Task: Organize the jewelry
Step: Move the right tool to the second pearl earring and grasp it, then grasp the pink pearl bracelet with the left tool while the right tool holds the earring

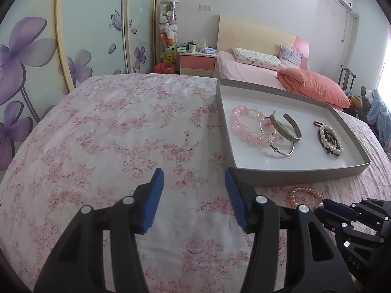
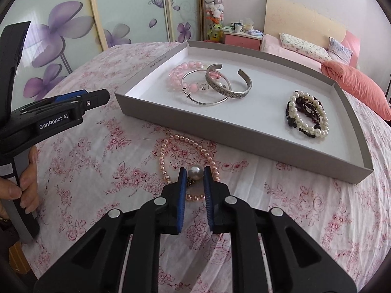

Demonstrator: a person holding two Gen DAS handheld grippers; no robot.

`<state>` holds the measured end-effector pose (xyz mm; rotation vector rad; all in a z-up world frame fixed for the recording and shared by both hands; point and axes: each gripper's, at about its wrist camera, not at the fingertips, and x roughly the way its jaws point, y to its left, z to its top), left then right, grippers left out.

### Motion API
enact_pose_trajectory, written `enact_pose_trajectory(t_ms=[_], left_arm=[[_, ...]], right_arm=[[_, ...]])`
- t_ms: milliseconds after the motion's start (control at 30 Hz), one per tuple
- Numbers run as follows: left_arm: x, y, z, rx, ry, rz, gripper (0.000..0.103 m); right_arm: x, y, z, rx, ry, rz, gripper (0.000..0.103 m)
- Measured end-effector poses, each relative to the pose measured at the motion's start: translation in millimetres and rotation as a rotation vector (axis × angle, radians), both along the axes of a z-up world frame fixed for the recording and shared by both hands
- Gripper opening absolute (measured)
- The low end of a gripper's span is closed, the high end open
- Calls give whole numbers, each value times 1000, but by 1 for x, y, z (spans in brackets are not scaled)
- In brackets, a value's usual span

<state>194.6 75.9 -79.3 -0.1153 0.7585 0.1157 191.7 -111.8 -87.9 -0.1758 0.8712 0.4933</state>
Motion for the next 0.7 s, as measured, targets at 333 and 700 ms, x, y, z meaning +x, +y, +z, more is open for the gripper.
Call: enact_pose_trajectory(t_ms=[333,700], left_arm=[[0,-16,-3,-11,29,-50,52],[7,-82,-16,-52,122,-222,52]], right_arm=[[1,-45,12,31,-36,-130,15],[11,-104,-2,5,-3,-303,15]])
